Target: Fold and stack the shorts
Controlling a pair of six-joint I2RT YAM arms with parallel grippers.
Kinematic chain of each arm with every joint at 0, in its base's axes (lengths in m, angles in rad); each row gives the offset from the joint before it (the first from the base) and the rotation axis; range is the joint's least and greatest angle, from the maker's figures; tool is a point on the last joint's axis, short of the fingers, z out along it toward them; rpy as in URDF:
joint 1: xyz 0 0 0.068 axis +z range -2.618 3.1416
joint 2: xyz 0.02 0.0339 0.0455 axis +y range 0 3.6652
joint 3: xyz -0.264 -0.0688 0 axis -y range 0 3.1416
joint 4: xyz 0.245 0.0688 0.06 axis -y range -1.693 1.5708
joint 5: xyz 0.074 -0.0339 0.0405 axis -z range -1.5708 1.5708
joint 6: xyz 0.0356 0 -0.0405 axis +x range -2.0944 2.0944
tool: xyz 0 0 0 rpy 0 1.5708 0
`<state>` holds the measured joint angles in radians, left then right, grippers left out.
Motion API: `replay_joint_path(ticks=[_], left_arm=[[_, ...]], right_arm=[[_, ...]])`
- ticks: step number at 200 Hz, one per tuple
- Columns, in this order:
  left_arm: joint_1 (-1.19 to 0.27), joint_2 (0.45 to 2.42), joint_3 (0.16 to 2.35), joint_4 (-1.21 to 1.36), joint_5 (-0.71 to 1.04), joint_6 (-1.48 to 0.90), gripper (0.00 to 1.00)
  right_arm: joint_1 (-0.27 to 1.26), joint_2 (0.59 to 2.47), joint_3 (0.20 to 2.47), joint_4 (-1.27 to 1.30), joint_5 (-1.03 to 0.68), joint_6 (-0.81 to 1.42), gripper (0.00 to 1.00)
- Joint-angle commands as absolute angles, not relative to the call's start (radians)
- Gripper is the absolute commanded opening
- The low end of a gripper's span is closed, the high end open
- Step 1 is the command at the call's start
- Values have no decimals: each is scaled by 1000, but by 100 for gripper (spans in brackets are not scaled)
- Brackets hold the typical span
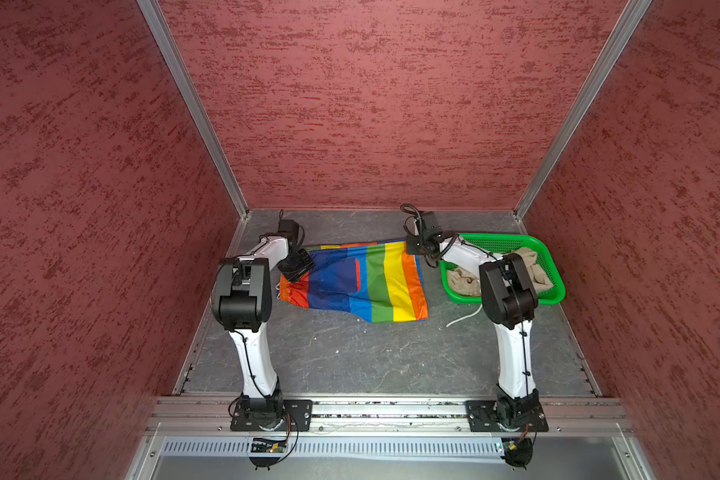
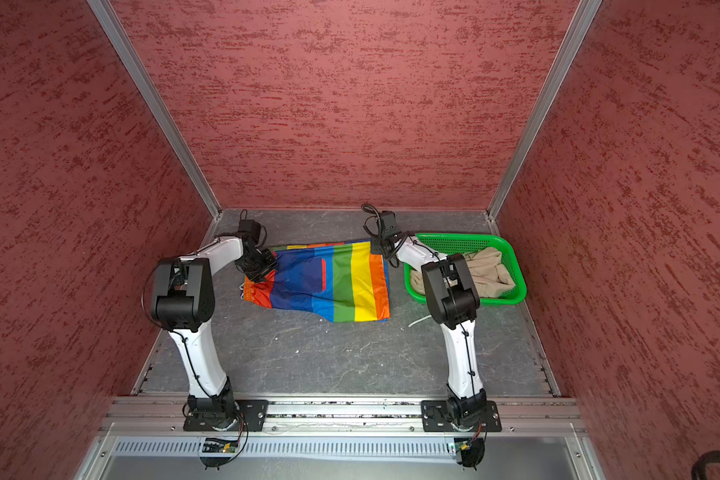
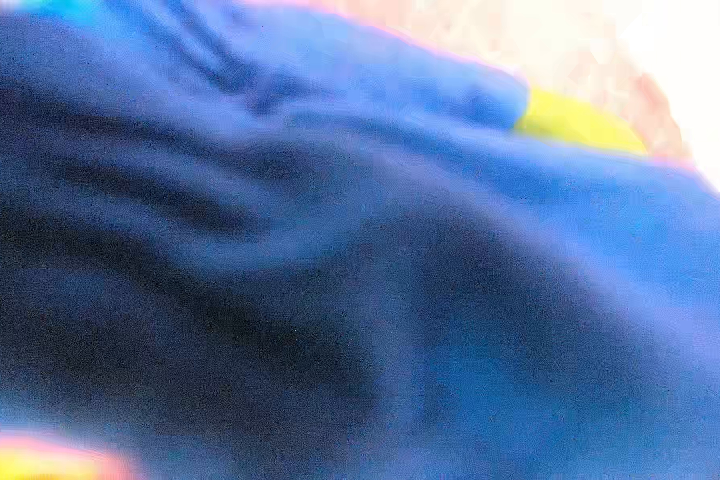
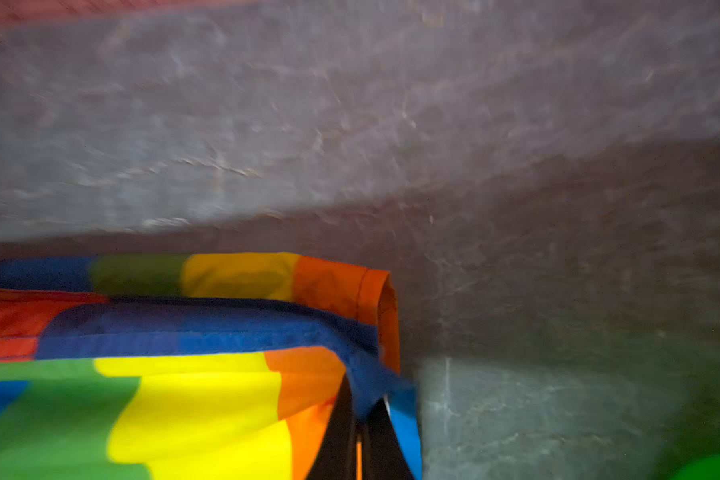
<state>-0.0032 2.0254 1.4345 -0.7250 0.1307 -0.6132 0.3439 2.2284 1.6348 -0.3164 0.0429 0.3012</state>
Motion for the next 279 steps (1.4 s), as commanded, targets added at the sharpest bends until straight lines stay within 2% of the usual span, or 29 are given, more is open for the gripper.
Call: replay_joint_path(ticks=[1, 16, 32, 48, 76, 106, 115, 133, 142, 173, 182, 201, 238, 279], left_arm=[[-8, 2049, 1439, -711, 142, -611, 55], [-7, 2014, 1442, -719, 154, -606, 55], [-8, 1948, 1451, -738, 171, -598, 66], [-6, 1858, 1464, -762, 187, -588, 73], [6, 1675, 1473, -801, 206, -579, 78], [81, 1488, 1418, -817, 238, -581, 81], [116, 1437, 1384, -817, 251, -581, 83], [194, 1345, 1304, -814, 271, -586, 87], [236, 1310, 1265, -810, 281, -582, 89], [335, 1269, 1161, -809, 342, -572, 95], [351, 1267, 1130, -803, 353, -572, 100], [383, 1268, 1059, -767, 383, -579, 100], [411, 1306, 985, -721, 419, -579, 100], [405, 1346, 927, -683, 394, -597, 99]], right_arm=[[322, 2252, 1703, -346, 82, 298, 12], [322, 2239, 1722, -346, 65, 290, 19], [324, 2182, 1712, -330, 56, 281, 31], [324, 2102, 1686, -315, 68, 275, 44], [375, 1940, 1622, -300, 187, 228, 62], [546, 1815, 1540, -233, 323, 72, 74], [616, 1791, 1508, -190, 361, 9, 80], [759, 1774, 1456, -102, 384, -105, 85], [828, 1782, 1444, -66, 370, -143, 98], [1004, 1871, 1469, 5, 258, -231, 99], [1037, 1911, 1491, 15, 238, -244, 99], [1087, 2009, 1553, 14, 191, -256, 99], [1114, 2200, 1707, -12, 108, -250, 98], [1113, 2351, 1816, -23, 92, -188, 98]])
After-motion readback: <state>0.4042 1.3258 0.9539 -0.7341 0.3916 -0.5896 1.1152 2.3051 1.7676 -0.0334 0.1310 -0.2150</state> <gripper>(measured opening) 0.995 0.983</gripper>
